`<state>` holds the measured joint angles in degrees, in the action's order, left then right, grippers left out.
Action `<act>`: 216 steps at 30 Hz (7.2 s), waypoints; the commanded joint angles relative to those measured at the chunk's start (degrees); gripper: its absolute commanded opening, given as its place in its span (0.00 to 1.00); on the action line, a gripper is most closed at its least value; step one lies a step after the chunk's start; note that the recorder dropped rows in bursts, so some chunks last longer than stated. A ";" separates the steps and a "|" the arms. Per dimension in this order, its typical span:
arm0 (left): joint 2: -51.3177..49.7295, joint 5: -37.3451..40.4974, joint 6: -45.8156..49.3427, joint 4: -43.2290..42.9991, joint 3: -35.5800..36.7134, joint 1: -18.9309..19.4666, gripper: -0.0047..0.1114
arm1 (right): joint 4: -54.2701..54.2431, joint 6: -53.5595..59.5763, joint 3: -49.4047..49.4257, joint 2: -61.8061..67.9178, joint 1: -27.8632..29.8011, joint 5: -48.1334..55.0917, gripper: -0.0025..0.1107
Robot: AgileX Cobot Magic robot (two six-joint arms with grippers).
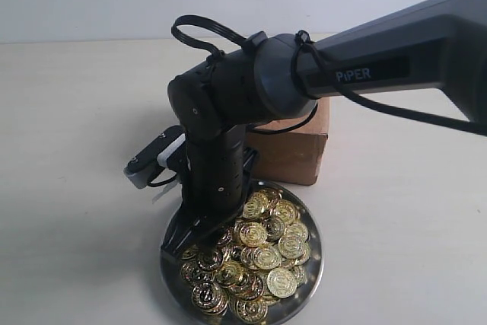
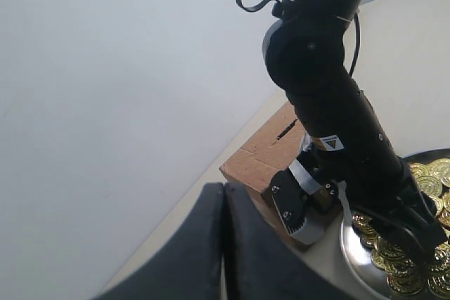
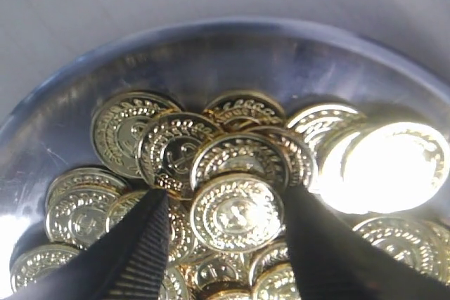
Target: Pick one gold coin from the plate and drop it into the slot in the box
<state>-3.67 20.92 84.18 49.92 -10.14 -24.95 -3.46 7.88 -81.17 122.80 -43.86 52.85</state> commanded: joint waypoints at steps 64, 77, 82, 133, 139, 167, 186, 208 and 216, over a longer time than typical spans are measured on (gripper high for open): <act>-4.38 20.06 36.04 2.44 0.08 -18.39 0.60 | -36.50 35.17 0.27 -23.67 -11.19 17.11 0.33; -4.38 19.90 36.04 1.86 0.08 -21.93 0.47 | -33.34 31.18 0.27 -23.67 -15.46 17.11 0.33; -4.38 19.77 36.04 2.47 -0.06 -21.93 0.47 | -34.53 31.18 0.27 -23.67 -15.46 17.11 0.33; -4.38 22.74 35.80 5.95 0.13 -22.61 0.35 | -41.07 34.85 0.16 -21.23 -15.46 17.11 0.33; -4.38 22.74 35.33 5.95 0.13 -22.61 0.32 | -42.03 35.64 0.16 -21.23 -15.46 17.11 0.33; -4.38 20.37 30.99 4.76 0.13 -22.61 0.04 | -24.06 27.38 -1.34 -29.92 -11.09 15.88 0.54; -48.99 4.09 17.20 -21.41 -24.68 -22.49 0.04 | -21.09 9.95 20.23 -59.74 -9.46 17.11 0.44; -105.16 23.40 -13.05 -46.14 -82.94 -21.48 0.04 | -29.66 3.44 54.07 -87.66 -9.46 -5.17 0.34; -114.90 31.56 -18.97 -47.11 -95.01 -18.68 0.04 | -32.61 6.30 58.26 -87.66 -9.46 -8.13 0.34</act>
<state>-116.43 49.28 67.03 3.20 -102.45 -44.57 -34.05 12.00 -23.72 35.47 -53.46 46.62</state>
